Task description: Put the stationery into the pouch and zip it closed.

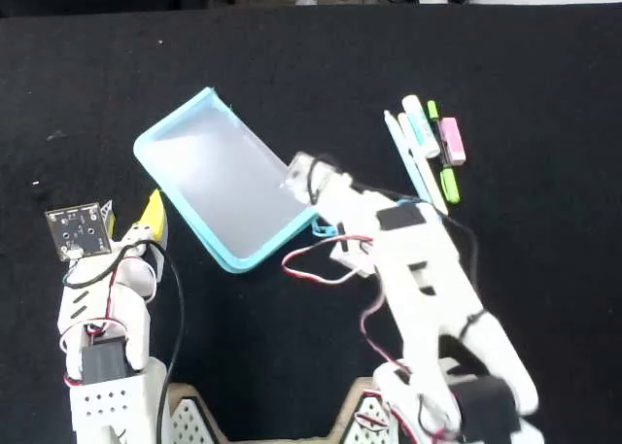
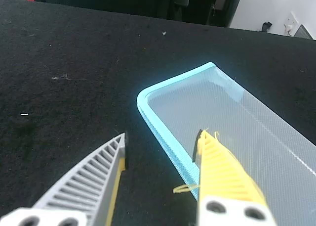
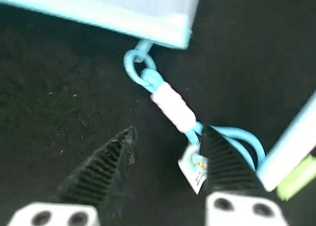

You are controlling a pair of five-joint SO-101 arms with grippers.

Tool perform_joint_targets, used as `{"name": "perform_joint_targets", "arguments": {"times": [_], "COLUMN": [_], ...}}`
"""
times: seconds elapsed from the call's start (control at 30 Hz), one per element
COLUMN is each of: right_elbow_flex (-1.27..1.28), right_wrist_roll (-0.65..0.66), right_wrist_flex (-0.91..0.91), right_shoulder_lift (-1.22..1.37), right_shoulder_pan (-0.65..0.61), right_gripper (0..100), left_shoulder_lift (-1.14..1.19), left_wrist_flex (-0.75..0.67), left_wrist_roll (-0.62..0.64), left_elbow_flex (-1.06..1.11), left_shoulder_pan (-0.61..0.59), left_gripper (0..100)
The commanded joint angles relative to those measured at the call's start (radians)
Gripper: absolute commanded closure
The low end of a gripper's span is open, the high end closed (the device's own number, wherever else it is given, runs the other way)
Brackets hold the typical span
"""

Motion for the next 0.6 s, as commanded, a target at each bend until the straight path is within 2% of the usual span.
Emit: {"name": "perform_joint_targets", "arguments": {"times": [0.0, 0.2, 0.33, 0.4, 0.5, 0.57], "right_elbow_flex": [-0.084, -0.107, -0.110, -0.114, -0.125, -0.127], "right_wrist_roll": [0.129, 0.239, 0.261, 0.261, 0.255, 0.219], "right_wrist_flex": [-0.052, -0.184, -0.226, -0.224, -0.215, -0.169], "right_shoulder_lift": [0.104, 0.248, 0.352, 0.381, 0.367, 0.328], "right_shoulder_pan": [-0.035, -0.049, -0.049, -0.048, -0.021, 0.011], "right_gripper": [75.9, 75.8, 76.0, 80.5, 99.3, 95.9], "left_shoulder_lift": [0.006, 0.006, 0.006, 0.006, 0.006, 0.006], "left_wrist_flex": [-0.018, -0.018, -0.018, -0.018, -0.018, -0.018], "left_wrist_roll": [-0.008, -0.008, -0.008, -0.008, -0.008, -0.008], "left_elbow_flex": [0.019, 0.019, 0.019, 0.019, 0.019, 0.019], "left_shoulder_pan": [-0.002, -0.004, -0.005, -0.005, -0.005, -0.005], "left_gripper": [77, 77, 77, 77, 77, 77]}}
